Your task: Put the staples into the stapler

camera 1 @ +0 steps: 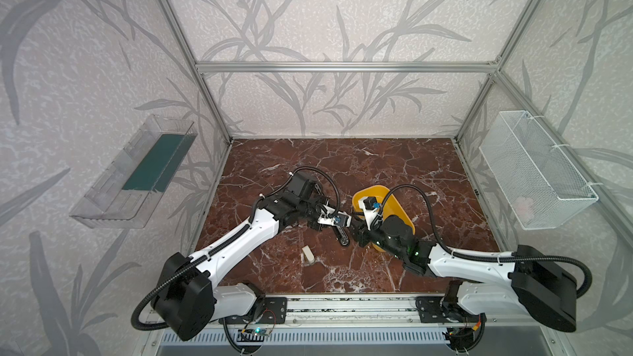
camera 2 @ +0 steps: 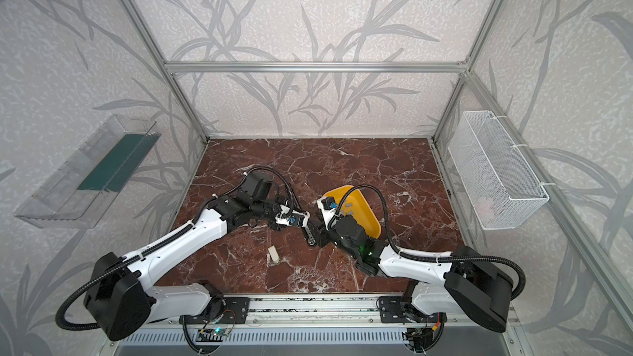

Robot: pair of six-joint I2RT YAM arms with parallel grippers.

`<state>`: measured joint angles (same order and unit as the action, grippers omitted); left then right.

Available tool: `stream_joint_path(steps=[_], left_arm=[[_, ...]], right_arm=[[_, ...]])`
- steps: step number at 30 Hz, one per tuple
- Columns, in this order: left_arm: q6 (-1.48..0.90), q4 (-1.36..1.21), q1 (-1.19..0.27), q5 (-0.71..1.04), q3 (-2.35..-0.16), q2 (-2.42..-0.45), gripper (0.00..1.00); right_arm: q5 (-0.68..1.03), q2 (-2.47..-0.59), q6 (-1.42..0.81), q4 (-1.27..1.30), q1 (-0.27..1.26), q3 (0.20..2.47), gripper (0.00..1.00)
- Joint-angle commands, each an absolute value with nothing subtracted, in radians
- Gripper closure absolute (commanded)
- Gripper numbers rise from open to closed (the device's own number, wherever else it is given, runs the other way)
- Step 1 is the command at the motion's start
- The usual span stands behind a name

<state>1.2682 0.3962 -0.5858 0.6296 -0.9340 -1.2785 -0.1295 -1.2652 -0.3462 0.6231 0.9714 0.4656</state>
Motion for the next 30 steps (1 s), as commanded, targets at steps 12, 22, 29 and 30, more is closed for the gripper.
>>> stream_joint_path(steps=[12,22,29,30], left_arm=[[1.359,0.484,-0.627,0.738,-0.935,-1.236,1.00],[1.361,0.496,-0.627,0.743,-0.938,-1.221,1.00],[1.360,0.492,-0.626,0.738,-0.936,-1.219,1.00],[1.357,0.491,-0.626,0.735,-0.935,-1.220,1.00]], right_arm=[[-0.183,-1.300,-0.394,0.574,0.921,0.518,0.64],[-0.190,-1.313,-0.458,0.532,0.872,0.515,0.69],[-0.174,-1.310,-0.446,0.522,0.867,0.523,0.72],[-0.172,-1.308,-0.441,0.522,0.867,0.522,0.72]])
